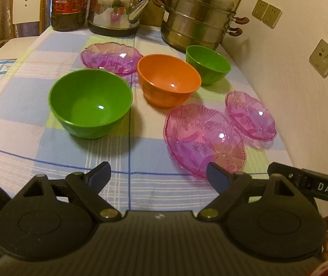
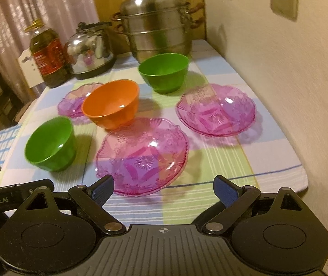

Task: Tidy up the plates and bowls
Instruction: 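Move both grippers down to the rim of the large pink glass plate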

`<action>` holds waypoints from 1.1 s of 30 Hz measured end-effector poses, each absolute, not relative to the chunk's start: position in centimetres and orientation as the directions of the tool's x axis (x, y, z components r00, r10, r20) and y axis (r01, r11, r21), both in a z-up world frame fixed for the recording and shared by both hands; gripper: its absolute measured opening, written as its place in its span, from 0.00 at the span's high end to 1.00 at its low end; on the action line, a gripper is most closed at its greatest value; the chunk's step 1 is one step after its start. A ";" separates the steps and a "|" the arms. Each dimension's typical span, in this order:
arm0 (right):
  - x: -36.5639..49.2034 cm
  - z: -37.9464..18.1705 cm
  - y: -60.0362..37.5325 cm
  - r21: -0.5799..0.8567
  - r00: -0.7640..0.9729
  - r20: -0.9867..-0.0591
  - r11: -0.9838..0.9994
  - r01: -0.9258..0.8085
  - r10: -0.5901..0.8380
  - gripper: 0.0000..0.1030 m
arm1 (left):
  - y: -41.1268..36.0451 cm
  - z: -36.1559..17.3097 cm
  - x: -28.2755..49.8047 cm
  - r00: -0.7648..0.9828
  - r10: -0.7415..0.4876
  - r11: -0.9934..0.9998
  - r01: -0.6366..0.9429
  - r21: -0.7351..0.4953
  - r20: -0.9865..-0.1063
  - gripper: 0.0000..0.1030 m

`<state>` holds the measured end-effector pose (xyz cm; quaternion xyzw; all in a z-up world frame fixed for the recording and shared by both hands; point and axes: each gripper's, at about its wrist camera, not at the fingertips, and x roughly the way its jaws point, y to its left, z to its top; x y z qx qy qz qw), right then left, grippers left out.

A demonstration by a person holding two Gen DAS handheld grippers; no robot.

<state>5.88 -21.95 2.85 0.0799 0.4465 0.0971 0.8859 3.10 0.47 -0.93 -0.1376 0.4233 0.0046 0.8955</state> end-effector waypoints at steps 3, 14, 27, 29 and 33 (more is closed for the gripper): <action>6.5 2.5 -22.5 0.246 0.581 -0.776 0.966 -0.081 0.246 0.09 | 0.3 -1.3 4.1 0.639 -0.109 0.963 -0.122 -0.240 -0.762 0.16; 9.5 1.0 -23.2 0.260 0.577 -0.779 0.964 -0.055 0.243 0.10 | -0.3 -3.9 7.8 0.612 -0.143 0.958 -0.111 -0.265 -0.778 0.18; 12.4 -2.2 -23.8 0.274 0.544 -0.804 0.961 -0.018 0.240 0.27 | -0.9 -7.5 11.3 0.591 -0.175 0.949 -0.113 -0.296 -0.787 0.39; 12.8 -2.7 -23.9 0.276 0.537 -0.809 0.961 -0.010 0.238 0.29 | -1.0 -7.8 11.6 0.591 -0.174 0.949 -0.114 -0.295 -0.788 0.43; 13.5 -3.7 -24.0 0.282 0.518 -0.821 0.960 0.000 0.241 0.34 | -1.1 -8.4 12.3 0.584 -0.180 0.946 -0.117 -0.302 -0.792 0.50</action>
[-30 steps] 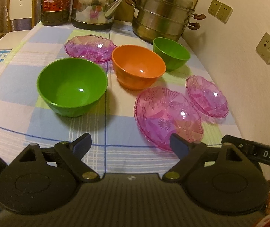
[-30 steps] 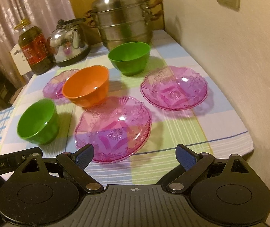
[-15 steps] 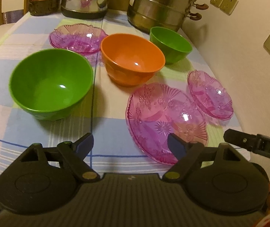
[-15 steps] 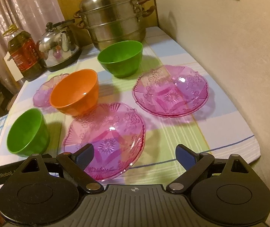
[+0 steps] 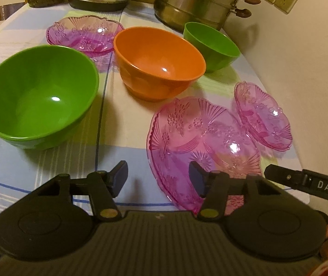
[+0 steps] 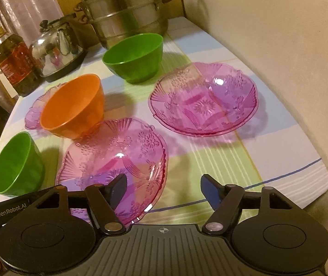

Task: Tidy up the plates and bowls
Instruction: 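Move both grippers down to the rim of the large pink glass plate, then close the left gripper on the plate rim while the right gripper closes beside it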

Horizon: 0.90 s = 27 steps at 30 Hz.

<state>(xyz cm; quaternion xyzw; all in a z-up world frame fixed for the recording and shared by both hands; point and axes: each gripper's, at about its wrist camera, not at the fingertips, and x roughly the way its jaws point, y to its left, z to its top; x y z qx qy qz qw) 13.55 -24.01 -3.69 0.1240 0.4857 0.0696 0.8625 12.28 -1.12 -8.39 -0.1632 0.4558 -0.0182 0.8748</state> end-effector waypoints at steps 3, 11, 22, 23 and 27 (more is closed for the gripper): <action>14.1 -4.2 -24.1 0.283 0.512 -0.825 0.959 0.006 0.240 0.38 | -1.1 -8.8 12.6 0.582 -0.180 0.946 -0.117 -0.301 -0.793 0.55; 15.5 -5.5 -23.9 0.293 0.495 -0.833 0.956 0.017 0.247 0.50 | -1.1 -9.5 13.5 0.572 -0.170 0.950 -0.121 -0.287 -0.803 0.68; 16.1 -6.9 -23.5 0.304 0.469 -0.844 0.953 0.021 0.259 0.67 | -0.8 -10.5 14.2 0.562 -0.169 0.947 -0.135 -0.292 -0.810 0.81; 16.1 -7.0 -23.5 0.304 0.467 -0.846 0.952 0.022 0.259 0.68 | -0.8 -10.5 14.2 0.561 -0.171 0.947 -0.134 -0.293 -0.810 0.82; 16.2 -7.1 -23.5 0.305 0.466 -0.845 0.952 0.021 0.260 0.73 | -0.9 -10.5 14.4 0.562 -0.178 0.946 -0.129 -0.298 -0.808 0.86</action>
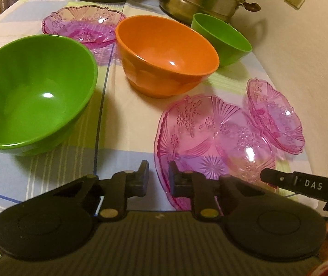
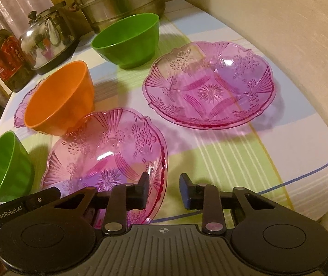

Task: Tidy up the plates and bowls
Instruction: 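Close the left gripper on the plate rim while the right gripper closes beside it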

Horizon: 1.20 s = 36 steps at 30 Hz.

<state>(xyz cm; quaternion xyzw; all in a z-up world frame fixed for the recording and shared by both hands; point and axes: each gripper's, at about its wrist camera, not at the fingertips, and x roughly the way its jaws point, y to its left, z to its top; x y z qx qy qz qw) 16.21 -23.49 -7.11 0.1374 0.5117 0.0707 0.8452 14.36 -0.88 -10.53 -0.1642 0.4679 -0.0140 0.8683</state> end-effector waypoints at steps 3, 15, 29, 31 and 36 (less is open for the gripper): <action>16.3 -7.2 -23.4 0.308 0.460 -0.847 0.951 0.019 0.265 0.79 | -0.9 -10.6 14.4 0.563 -0.180 0.945 -0.128 -0.301 -0.806 0.87; 16.2 -7.1 -23.2 0.308 0.459 -0.847 0.951 0.013 0.267 0.90 | -0.8 -10.6 14.6 0.563 -0.194 0.942 -0.123 -0.314 -0.804 0.91; 15.4 -6.0 -23.4 0.305 0.476 -0.839 0.952 0.011 0.264 0.90 | -0.8 -9.7 14.1 0.564 -0.214 0.939 -0.106 -0.327 -0.797 0.91; 15.0 -5.5 -23.5 0.305 0.485 -0.834 0.952 0.009 0.263 0.90 | -0.9 -9.3 13.8 0.571 -0.216 0.939 -0.100 -0.328 -0.792 0.91; 13.9 -3.8 -23.6 0.299 0.514 -0.818 0.954 -0.006 0.259 0.91 | -1.0 -8.0 13.0 0.589 -0.218 0.939 -0.090 -0.331 -0.778 0.91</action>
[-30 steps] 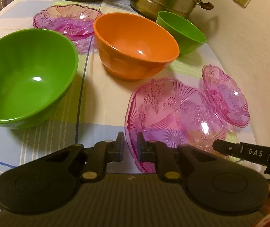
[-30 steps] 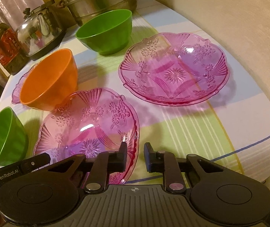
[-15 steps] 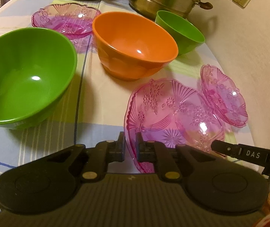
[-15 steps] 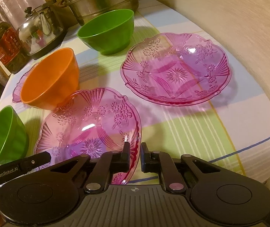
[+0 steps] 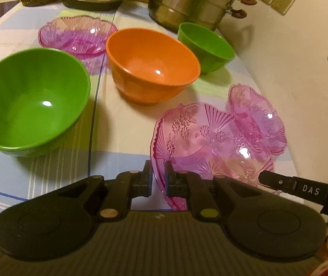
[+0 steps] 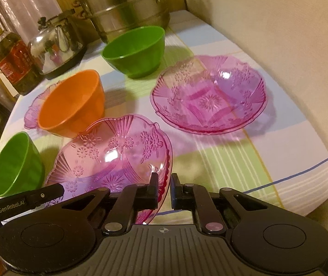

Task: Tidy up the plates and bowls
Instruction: 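Close the left gripper on the plate rim while the right gripper closes beside it, then lift the pink plate with both grippers and carry it toward the steel kettle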

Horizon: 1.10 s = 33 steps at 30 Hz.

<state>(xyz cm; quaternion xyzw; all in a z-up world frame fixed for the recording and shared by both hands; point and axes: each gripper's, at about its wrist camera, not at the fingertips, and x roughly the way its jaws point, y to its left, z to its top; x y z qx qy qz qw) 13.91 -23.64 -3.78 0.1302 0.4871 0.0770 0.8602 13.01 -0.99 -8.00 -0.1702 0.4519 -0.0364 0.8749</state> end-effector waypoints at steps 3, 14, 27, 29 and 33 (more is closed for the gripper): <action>13.3 -2.7 -23.6 0.294 0.532 -0.807 0.956 -0.017 0.258 0.90 | -1.0 -7.0 12.5 0.603 -0.218 0.940 -0.081 -0.332 -0.767 0.91; 11.4 0.9 -23.4 0.302 0.591 -0.760 0.952 -0.046 0.270 0.90 | -0.8 -3.2 10.7 0.655 -0.210 0.942 -0.064 -0.329 -0.726 0.91; 10.6 4.4 -21.5 0.299 0.635 -0.716 0.949 -0.098 0.291 0.90 | 1.1 0.1 8.9 0.704 -0.191 0.939 -0.071 -0.335 -0.684 0.91; 10.6 4.8 -21.1 0.300 0.638 -0.710 0.948 -0.109 0.298 0.90 | 1.6 0.6 8.6 0.711 -0.184 0.939 -0.076 -0.335 -0.678 0.91; 10.7 5.6 -19.8 0.298 0.643 -0.698 0.945 -0.138 0.314 0.90 | 2.9 1.3 8.2 0.723 -0.169 0.936 -0.095 -0.339 -0.669 0.91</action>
